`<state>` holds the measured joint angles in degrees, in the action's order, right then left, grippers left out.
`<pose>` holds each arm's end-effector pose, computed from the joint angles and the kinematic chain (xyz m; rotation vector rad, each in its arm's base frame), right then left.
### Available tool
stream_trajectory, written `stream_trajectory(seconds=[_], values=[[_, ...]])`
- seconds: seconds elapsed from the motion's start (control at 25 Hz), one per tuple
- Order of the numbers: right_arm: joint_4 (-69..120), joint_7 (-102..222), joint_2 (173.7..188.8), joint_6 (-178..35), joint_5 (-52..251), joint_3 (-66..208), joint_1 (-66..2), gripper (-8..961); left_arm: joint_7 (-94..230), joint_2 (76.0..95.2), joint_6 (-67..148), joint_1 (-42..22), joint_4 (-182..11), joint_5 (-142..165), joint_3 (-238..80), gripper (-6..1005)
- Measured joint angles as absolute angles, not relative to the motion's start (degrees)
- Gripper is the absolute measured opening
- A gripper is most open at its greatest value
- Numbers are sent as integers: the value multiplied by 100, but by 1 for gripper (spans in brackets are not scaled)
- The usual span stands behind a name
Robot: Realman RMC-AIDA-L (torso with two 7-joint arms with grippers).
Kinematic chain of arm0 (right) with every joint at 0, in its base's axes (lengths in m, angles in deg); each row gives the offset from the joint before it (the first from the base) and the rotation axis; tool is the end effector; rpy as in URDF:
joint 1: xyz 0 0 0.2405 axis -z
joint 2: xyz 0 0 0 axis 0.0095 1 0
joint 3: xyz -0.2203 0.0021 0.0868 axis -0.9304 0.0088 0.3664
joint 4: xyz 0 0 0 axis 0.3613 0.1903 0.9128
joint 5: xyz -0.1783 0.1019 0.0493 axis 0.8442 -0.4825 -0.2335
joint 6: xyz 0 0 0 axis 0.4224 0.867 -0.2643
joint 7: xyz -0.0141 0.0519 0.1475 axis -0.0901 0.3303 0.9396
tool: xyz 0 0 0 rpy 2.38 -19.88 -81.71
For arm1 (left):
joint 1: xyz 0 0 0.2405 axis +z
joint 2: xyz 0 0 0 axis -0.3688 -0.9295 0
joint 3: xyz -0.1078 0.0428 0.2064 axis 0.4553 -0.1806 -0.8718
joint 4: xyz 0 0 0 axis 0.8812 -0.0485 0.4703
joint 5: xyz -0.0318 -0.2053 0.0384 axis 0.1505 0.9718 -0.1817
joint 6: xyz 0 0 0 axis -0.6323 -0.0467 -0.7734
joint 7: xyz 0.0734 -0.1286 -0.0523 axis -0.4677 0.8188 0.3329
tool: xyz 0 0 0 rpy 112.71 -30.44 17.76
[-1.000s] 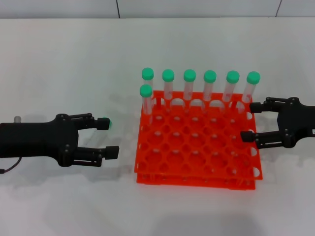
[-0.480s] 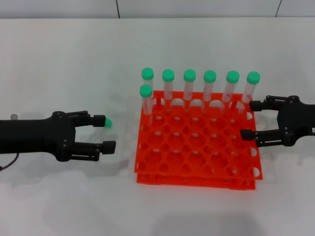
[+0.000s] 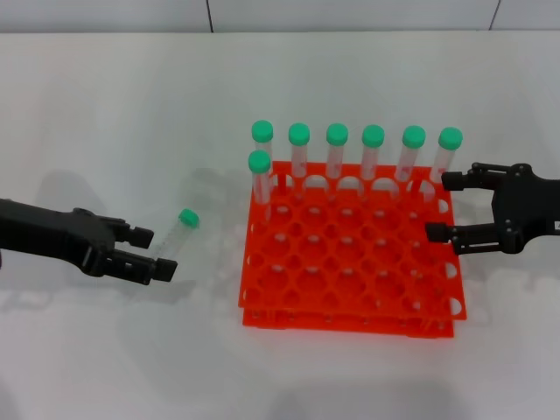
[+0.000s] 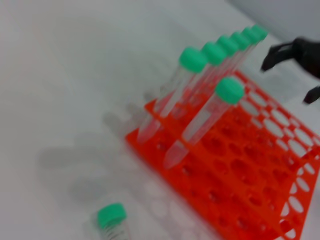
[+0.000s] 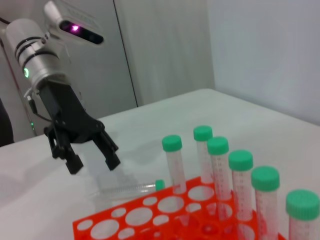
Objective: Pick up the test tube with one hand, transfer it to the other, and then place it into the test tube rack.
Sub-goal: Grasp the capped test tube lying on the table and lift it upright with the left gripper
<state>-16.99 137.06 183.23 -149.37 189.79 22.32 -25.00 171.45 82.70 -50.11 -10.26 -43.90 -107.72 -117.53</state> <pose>0.2450 0.3244 0.0167 -2.7762 0.4529 0.5631 -0.2713 0.3129 0.0352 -2.8738 -1.1032 -0.2095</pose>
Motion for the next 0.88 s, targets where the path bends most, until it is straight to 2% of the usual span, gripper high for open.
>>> stream_trajectory(seconds=[0.56,0.88], values=[[-1784,13729,18364,-14978,18840,2232,-2500,859,18011,8093,-5364,-1906,-4064,-12564,-11801,879],[-1784,13724,18364,-14962,18763,2232,-2558,859,18125,8177,-5416,-2307,-4099,-13463,-11859,879]])
